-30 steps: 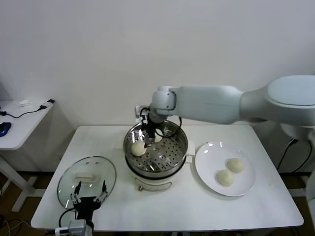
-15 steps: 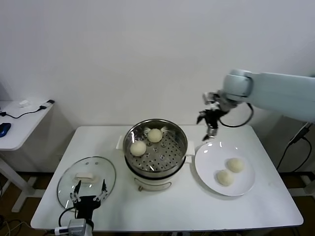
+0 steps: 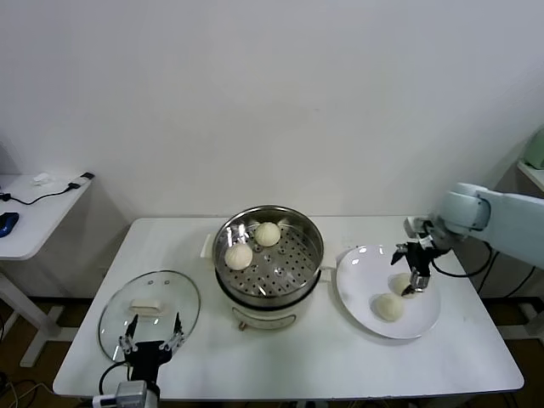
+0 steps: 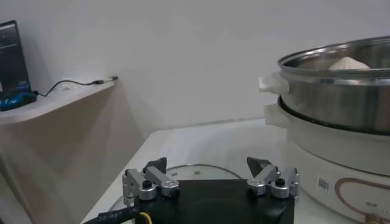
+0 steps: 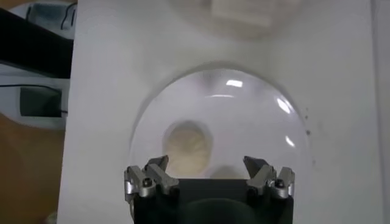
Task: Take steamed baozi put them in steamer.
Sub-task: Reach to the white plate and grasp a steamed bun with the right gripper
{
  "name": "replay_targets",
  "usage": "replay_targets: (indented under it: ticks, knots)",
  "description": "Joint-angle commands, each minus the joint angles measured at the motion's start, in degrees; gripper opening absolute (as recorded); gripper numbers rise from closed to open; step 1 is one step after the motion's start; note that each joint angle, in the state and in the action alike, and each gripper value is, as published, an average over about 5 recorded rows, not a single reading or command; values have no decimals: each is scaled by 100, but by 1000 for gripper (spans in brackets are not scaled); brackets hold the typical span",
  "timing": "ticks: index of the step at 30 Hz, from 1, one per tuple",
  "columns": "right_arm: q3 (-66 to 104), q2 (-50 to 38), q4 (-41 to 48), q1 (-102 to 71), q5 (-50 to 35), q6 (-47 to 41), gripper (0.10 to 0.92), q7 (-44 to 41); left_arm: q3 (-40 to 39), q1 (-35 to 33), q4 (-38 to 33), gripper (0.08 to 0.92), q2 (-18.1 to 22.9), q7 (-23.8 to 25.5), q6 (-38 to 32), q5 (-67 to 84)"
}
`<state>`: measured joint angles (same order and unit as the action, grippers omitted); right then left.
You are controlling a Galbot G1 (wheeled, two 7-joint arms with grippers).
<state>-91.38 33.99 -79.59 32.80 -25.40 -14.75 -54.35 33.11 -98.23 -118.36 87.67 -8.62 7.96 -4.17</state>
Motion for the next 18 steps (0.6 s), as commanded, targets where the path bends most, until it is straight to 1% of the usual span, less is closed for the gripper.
replay_targets:
  ticks: [1, 18]
  knots:
    - [466, -262, 3, -974, 393, -173, 823, 266, 2, -5, 19, 823, -6, -3, -4, 0]
    - [766, 281, 356, -1468, 309, -372, 823, 630, 19, 19, 69, 823, -28, -5, -5, 14]
